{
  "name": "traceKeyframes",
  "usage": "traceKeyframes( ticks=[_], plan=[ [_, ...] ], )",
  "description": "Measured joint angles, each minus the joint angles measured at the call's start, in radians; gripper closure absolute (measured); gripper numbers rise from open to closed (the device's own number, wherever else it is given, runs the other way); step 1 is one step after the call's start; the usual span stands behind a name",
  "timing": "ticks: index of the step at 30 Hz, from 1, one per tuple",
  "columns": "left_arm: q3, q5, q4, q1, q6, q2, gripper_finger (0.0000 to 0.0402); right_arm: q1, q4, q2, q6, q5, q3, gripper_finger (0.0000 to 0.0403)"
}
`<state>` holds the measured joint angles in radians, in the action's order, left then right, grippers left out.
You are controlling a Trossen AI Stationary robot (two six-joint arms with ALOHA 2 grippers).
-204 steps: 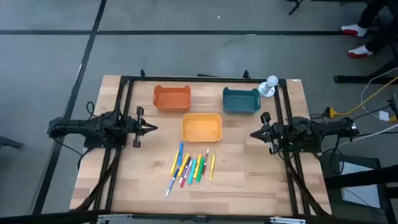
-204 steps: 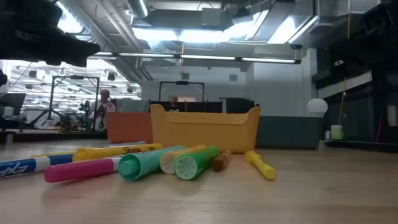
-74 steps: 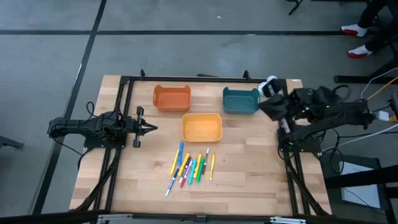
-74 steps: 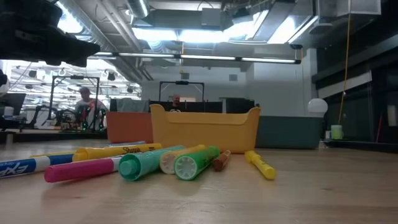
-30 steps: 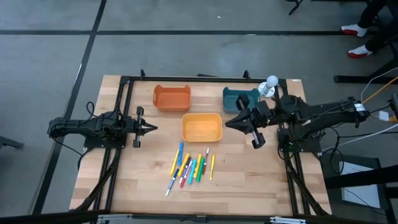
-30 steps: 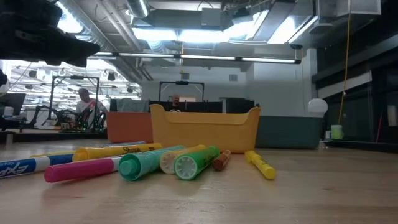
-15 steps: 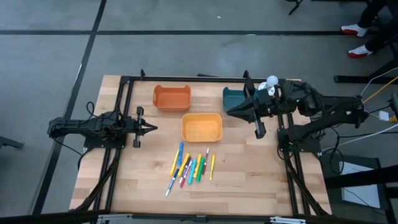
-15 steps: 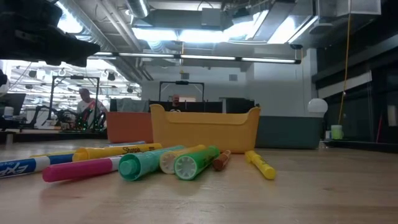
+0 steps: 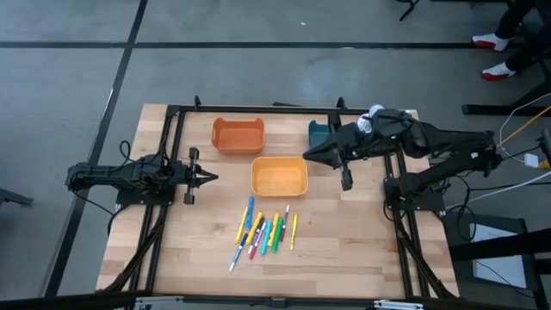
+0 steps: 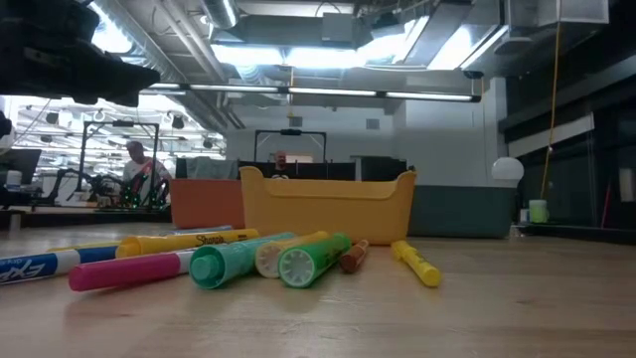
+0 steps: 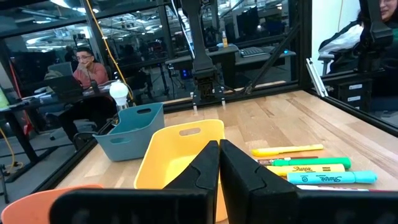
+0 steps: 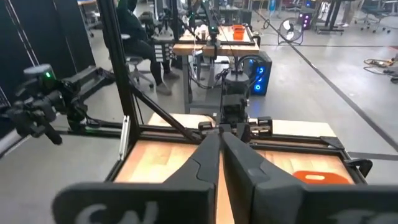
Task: Pick & Place Markers
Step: Put the right yellow small highlighter pen into the yellow bin
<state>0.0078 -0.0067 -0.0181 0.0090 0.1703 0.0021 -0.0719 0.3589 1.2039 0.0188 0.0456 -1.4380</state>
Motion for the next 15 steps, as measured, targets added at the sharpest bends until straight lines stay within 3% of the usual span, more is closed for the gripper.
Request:
traceKeyframes(
  ticks=[15],
  plan=[
    [0.0,0.0,0.0,0.0,0.0,0.0,0.0393,0.03,0.017,0.067,0.017,-0.018,0.0,0.0382]
  ],
)
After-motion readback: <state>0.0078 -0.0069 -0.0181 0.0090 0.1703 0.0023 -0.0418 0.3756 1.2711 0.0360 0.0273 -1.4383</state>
